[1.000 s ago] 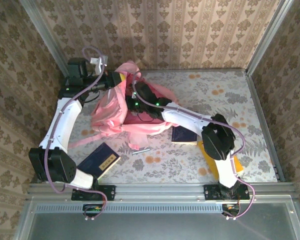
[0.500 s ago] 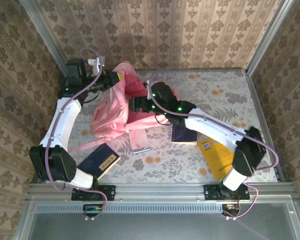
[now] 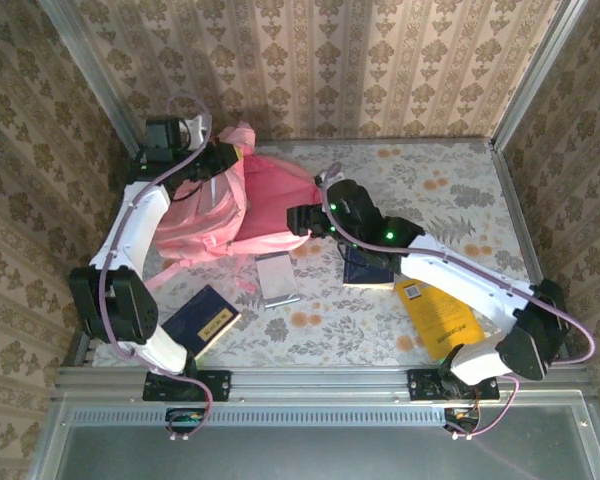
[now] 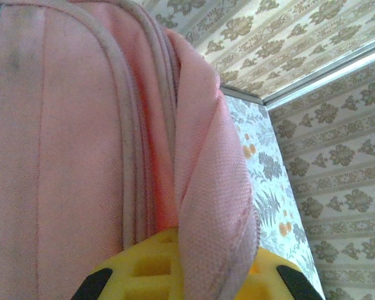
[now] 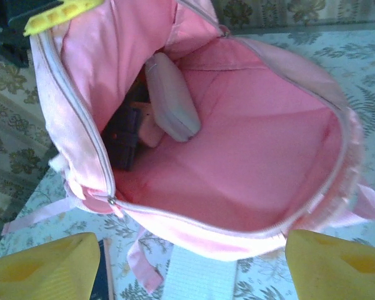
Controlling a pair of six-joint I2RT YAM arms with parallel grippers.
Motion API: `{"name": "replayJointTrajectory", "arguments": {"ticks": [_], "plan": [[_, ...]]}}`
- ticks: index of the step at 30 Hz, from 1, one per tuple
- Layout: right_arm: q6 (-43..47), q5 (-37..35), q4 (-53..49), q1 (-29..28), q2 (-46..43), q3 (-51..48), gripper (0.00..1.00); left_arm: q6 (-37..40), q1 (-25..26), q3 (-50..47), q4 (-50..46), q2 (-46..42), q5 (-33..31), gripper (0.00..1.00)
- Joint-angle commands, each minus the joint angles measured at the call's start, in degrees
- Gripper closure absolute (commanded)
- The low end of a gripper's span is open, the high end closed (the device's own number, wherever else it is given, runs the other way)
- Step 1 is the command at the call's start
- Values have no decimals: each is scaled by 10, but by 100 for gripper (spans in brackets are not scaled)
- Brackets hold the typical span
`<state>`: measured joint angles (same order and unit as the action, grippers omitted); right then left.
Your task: Pack the student bag
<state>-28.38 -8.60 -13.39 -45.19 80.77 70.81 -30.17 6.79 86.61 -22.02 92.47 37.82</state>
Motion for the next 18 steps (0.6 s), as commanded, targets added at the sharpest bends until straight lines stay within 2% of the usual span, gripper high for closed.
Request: {"name": "replayJointTrajectory", "arguments": {"ticks": [1,6,9,13,18], "plan": [[22,-27,-14,5,-59,-22,21,16,-14,50,-7,35,-18,100],[21,-27,-44,17,-98,-58,21,45,-12,98,-26,83,-36,94],[8,-32,-52,32,-124,-99,21,67,-9,113,-52,101,-60,87],[-22,-41,-57,70,-140,-168,21,91,19,82,-65,82,-106,68],[-56,-10,-71,139,-127,-210,21,79,55,32,-56,41,-120,48]]}}
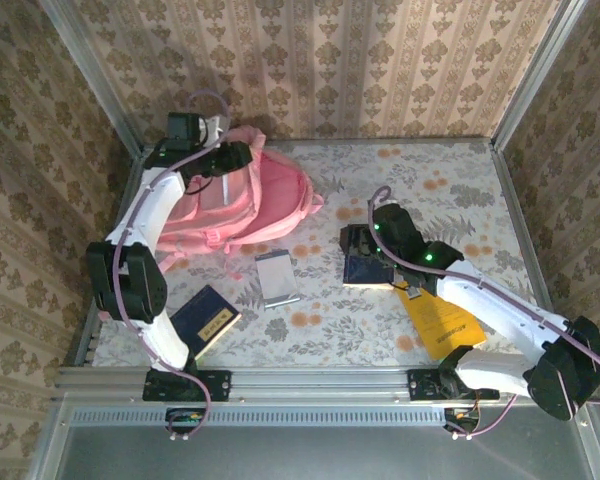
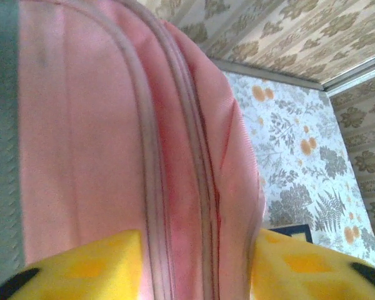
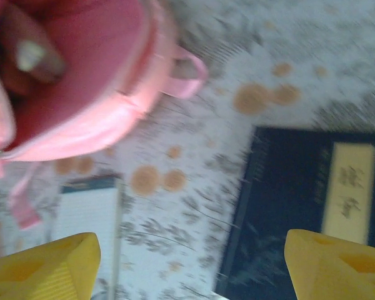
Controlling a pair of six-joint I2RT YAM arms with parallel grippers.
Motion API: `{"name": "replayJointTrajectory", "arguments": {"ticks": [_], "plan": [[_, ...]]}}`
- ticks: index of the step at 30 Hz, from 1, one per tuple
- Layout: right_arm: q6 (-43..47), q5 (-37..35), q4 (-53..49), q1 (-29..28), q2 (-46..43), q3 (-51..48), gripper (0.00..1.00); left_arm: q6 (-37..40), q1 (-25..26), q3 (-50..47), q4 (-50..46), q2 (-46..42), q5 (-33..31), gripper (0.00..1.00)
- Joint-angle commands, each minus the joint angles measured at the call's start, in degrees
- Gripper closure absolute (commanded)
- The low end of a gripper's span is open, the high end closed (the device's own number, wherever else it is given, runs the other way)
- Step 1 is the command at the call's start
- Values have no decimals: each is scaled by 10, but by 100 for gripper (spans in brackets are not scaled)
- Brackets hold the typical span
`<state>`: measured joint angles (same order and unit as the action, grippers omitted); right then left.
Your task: Pack the student bag
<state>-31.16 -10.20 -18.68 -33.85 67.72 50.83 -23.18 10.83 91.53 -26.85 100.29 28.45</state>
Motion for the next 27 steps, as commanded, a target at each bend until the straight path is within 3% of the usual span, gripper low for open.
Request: {"name": "replayJointTrajectory", "arguments": {"ticks": [1,5,8,15,20,27], "plan": [[-30,1,-24,36,11,-10,21,7,22,-24,-7,-48,-25,46],[-31,-4,-28,86,53,-18,21,22,56,-34,-27,-89,-29,41],[-42,30,-16,126,94,-20,21,44,86,-31,-55,-114,-55,35],[-36,63,22,174,186,1,22,18,184,-105,-15,-147,-45,35],[-1,159,56,183,251,21,34,-15,253,-188,42,-140,-36,35],[1,240,76,167,257,-9,40,-78,280,-259,72,-99,-71,33]]}}
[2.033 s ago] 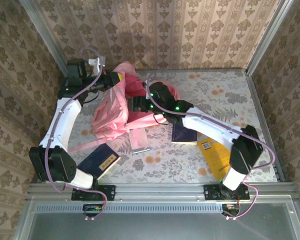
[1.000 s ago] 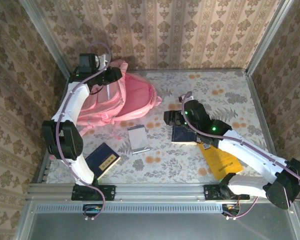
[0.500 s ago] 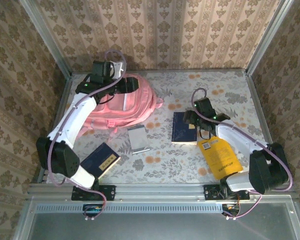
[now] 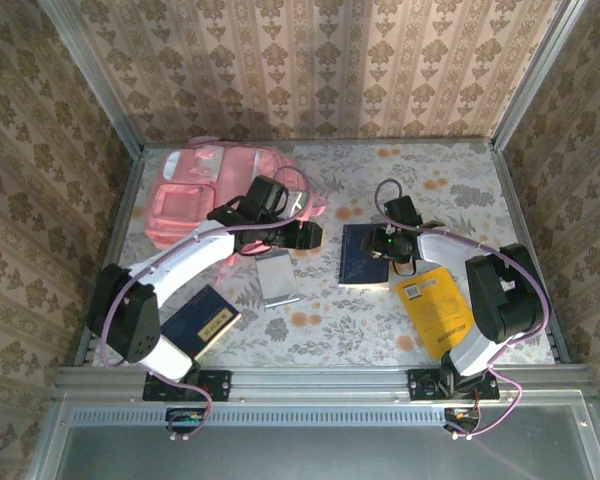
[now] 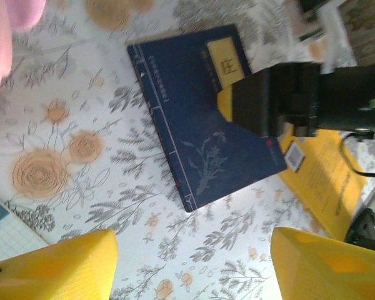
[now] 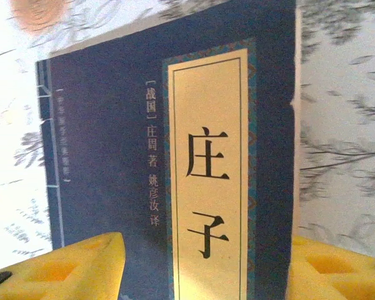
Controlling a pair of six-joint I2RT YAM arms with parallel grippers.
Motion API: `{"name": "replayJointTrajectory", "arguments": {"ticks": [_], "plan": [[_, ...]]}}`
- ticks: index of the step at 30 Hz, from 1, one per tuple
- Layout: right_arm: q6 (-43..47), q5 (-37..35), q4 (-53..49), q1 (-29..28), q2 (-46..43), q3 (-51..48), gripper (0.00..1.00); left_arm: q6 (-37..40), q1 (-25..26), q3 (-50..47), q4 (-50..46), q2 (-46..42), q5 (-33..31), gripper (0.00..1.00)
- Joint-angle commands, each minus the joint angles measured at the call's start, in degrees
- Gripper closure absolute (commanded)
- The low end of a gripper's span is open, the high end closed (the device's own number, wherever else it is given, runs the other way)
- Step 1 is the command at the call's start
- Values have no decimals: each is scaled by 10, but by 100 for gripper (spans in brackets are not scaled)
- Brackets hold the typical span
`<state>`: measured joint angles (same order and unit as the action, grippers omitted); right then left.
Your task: Pack the student bag
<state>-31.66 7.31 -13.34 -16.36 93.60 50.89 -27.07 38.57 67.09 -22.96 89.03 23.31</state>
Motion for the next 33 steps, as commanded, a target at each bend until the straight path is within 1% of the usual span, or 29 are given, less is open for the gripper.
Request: {"name": "replayJointTrajectory", "arguments": {"ticks": [1,4,6,7,9,11,13,14,16,19,22,25,28,33], "plan": [[-1,82,33,-11,-6,-19,41,-48,4,-19,37,25,-22,33],[-6,132,66,-19,-20,-47,44,-70,11,-24,54,58,-20,33],[-2,144,65,-23,-29,-55,47,-77,16,-20,64,81,-16,33],[3,137,55,-23,-35,-55,47,-78,20,-16,66,92,-15,34],[9,94,34,-23,-53,-57,47,-76,23,-3,63,109,-20,34],[-3,20,24,-22,-89,-69,42,-77,23,3,58,122,-34,34],[-31,-39,26,-19,-128,-85,39,-77,21,7,63,128,-37,34],[-47,-55,32,-18,-135,-95,38,-76,21,10,68,133,-36,34],[-73,-65,45,-18,-166,-110,38,-74,20,23,69,152,-27,35],[-113,-43,77,-16,-168,-130,38,-74,20,46,71,186,-10,37],[-138,0,107,-12,-147,-135,39,-78,20,60,82,213,8,40],[-158,11,128,-11,-121,-139,41,-86,20,63,102,233,20,43],[-168,21,143,-10,-100,-140,42,-86,21,67,102,251,31,45],[-165,43,139,-10,-59,-124,42,-75,28,75,100,267,47,47]]}}
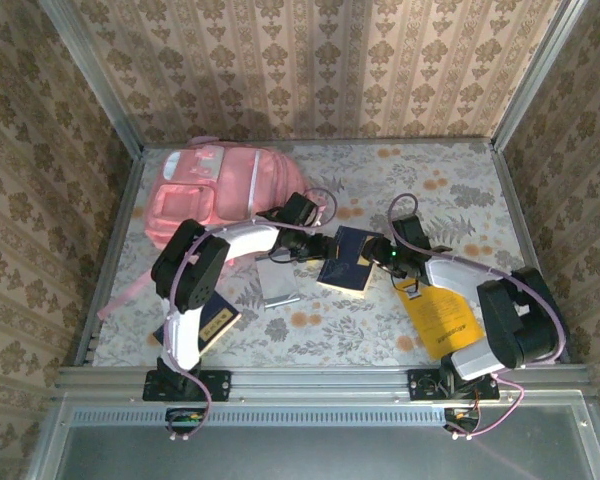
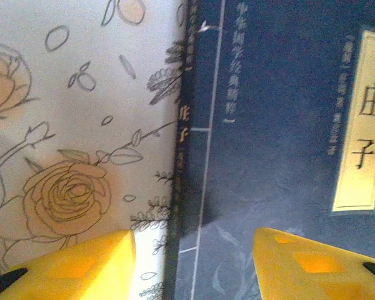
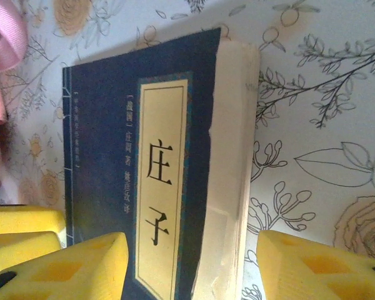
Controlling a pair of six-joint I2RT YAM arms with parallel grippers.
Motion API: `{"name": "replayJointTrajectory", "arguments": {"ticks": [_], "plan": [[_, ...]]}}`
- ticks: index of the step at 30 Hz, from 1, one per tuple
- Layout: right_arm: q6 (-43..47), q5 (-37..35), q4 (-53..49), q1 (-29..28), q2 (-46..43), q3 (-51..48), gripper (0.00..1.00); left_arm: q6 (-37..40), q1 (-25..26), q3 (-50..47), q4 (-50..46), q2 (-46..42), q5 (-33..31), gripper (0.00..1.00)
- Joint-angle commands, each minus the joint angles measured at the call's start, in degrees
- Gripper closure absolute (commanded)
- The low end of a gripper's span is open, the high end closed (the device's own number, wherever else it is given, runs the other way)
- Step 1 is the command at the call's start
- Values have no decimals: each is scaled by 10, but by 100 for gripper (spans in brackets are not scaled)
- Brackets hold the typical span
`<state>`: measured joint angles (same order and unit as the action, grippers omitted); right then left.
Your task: Pack the student bag
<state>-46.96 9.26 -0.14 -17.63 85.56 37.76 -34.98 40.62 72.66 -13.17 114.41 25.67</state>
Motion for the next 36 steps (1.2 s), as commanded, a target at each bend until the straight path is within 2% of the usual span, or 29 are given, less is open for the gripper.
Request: {"name": "replayJointTrajectory", "arguments": {"ticks": [1,6,12,16,22,27,33,36], "plan": [[-11,25,5,3,28,10,42,7,10,21,0,14,21,48],[-12,20,16,2,49,0,42,17,19,24,-7,19,17,48],[-33,93,81,2,78,-5,49,23,26,27,-12,26,19,50],[-41,99,90,3,57,-4,56,29,30,28,-15,28,19,52],[-25,70,59,2,1,-2,69,26,36,27,-12,29,25,52],[-18,62,42,2,-30,-1,74,32,37,26,-17,26,21,52],[-12,61,38,1,-35,-4,96,33,37,25,-17,6,20,54],[-16,66,51,2,-32,-11,100,23,36,14,11,-7,41,54]]}}
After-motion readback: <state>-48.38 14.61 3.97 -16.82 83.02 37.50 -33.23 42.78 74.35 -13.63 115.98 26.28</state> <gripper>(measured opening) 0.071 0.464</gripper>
